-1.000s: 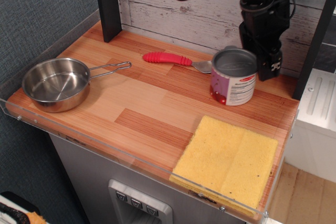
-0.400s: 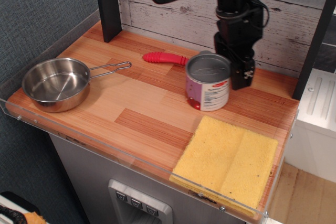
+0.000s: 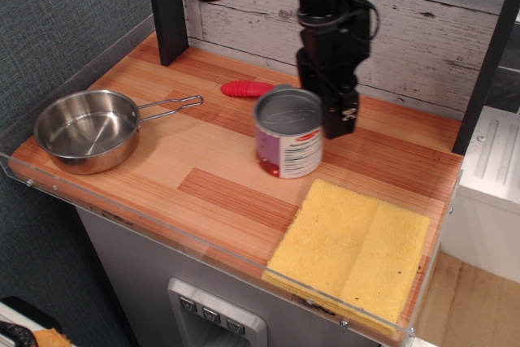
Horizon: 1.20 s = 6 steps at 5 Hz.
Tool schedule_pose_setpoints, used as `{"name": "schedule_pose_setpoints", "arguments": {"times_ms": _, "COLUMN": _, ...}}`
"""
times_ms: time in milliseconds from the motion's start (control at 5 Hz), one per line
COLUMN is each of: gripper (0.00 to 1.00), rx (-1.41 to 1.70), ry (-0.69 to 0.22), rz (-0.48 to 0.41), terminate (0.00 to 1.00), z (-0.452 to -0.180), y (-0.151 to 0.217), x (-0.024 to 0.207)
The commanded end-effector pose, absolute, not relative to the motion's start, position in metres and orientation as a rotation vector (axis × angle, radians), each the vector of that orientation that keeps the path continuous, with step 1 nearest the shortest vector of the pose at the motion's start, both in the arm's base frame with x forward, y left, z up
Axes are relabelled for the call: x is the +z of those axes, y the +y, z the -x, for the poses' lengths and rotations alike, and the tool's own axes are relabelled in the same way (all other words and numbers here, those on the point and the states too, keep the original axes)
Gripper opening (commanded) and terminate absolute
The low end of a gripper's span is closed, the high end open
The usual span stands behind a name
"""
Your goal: Put the can directly to the right of the pot.
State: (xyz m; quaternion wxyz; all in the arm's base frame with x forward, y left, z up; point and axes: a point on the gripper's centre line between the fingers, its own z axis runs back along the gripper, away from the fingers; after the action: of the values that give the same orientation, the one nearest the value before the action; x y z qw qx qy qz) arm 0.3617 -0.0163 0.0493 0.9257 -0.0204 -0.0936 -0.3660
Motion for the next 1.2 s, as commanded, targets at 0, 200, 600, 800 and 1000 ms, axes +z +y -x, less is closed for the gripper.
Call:
{"name": "schedule_pose_setpoints", "arguments": {"times_ms": 0, "gripper": 1.00, "rx": -0.719, "ry": -0.218, "rz": 0.000, "terminate": 0.00, "z": -0.340, "y": 0.003, "x": 0.069}}
{"name": "schedule_pose_setpoints", "arguments": {"times_ms": 200, "gripper": 1.00, "rx": -0.707, "ry": -0.188, "rz": -0.004, "terminate": 0.00, "z": -0.331, "y": 0.015, "x": 0.063}}
{"name": "schedule_pose_setpoints", "arguments": {"times_ms": 600, "gripper": 1.00, "rx": -0.674, "ry": -0.155, "rz": -0.009, "terminate": 0.00, "z": -0.307, "y": 0.038, "x": 0.058}}
{"name": "schedule_pose_setpoints", "arguments": {"times_ms": 800, "gripper": 1.00, "rx": -0.644, "ry": -0.153, "rz": -0.008, "terminate": 0.00, "z": -0.295, "y": 0.050, "x": 0.062}}
{"name": "schedule_pose_setpoints", "arguments": {"times_ms": 1000, "gripper": 1.00, "rx": -0.619, "ry": -0.144, "rz": -0.012, "terminate": 0.00, "z": -0.287, "y": 0.059, "x": 0.063}}
